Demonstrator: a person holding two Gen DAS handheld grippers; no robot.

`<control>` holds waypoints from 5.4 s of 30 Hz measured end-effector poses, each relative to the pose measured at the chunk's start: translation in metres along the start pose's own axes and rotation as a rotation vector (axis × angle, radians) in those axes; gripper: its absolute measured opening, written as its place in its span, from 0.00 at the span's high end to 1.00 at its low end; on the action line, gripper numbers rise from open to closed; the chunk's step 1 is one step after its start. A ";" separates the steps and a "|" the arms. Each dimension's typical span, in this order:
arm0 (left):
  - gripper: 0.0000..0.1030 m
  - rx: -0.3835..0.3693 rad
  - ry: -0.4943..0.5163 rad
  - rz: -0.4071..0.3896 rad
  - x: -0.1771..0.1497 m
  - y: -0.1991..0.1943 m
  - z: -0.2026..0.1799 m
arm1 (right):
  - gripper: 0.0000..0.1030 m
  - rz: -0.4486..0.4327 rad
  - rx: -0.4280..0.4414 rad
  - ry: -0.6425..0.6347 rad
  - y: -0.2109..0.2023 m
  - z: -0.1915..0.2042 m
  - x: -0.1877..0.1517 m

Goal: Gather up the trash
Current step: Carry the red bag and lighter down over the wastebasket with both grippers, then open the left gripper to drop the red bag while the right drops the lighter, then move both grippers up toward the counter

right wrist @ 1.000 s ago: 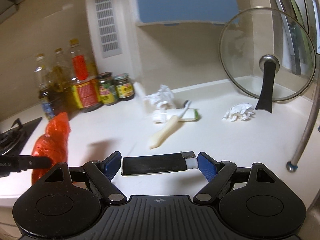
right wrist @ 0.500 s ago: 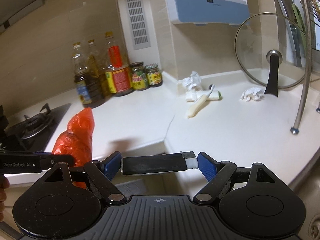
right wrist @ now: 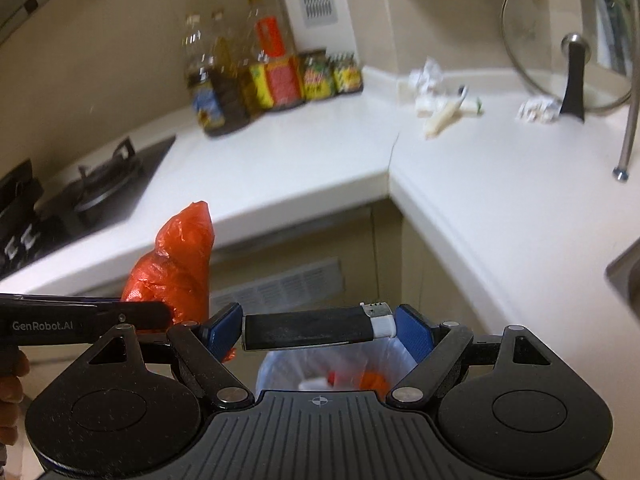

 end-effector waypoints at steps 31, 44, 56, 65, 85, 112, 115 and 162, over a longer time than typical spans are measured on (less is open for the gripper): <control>0.66 0.024 0.041 0.338 -0.073 0.137 0.015 | 0.20 0.170 -0.145 0.119 0.099 -0.063 -0.095; 0.65 0.001 0.173 0.397 -0.066 0.199 0.008 | 0.20 0.132 -0.210 0.224 0.133 -0.083 -0.099; 0.49 0.030 0.308 0.375 -0.057 0.220 0.007 | 0.20 0.141 -0.229 0.258 0.140 -0.093 -0.103; 0.52 0.041 0.208 0.345 -0.054 0.201 0.019 | 0.20 0.146 -0.216 0.268 0.144 -0.090 -0.100; 0.53 0.052 0.144 0.324 -0.053 0.196 0.025 | 0.16 0.071 -0.166 0.332 0.158 -0.088 -0.082; 0.53 0.046 0.108 0.270 -0.058 0.128 0.006 | 0.14 0.152 -0.124 0.322 0.090 -0.063 -0.086; 0.53 0.045 0.106 0.255 -0.056 0.113 0.003 | 0.14 0.143 -0.111 0.310 0.078 -0.055 -0.080; 0.53 -0.009 0.169 -0.051 0.086 0.045 -0.054 | 0.14 -0.102 -0.151 0.172 -0.023 -0.094 0.058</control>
Point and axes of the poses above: each gripper's, at about its wrist camera, not at the fingertips, and y roughly the way its jaws point, z to its left, x to its top, the point moved 4 cm from there along y, roughly the way its jaws point, and after that the axes turned 6 degrees about x, right-handed, at the moved point
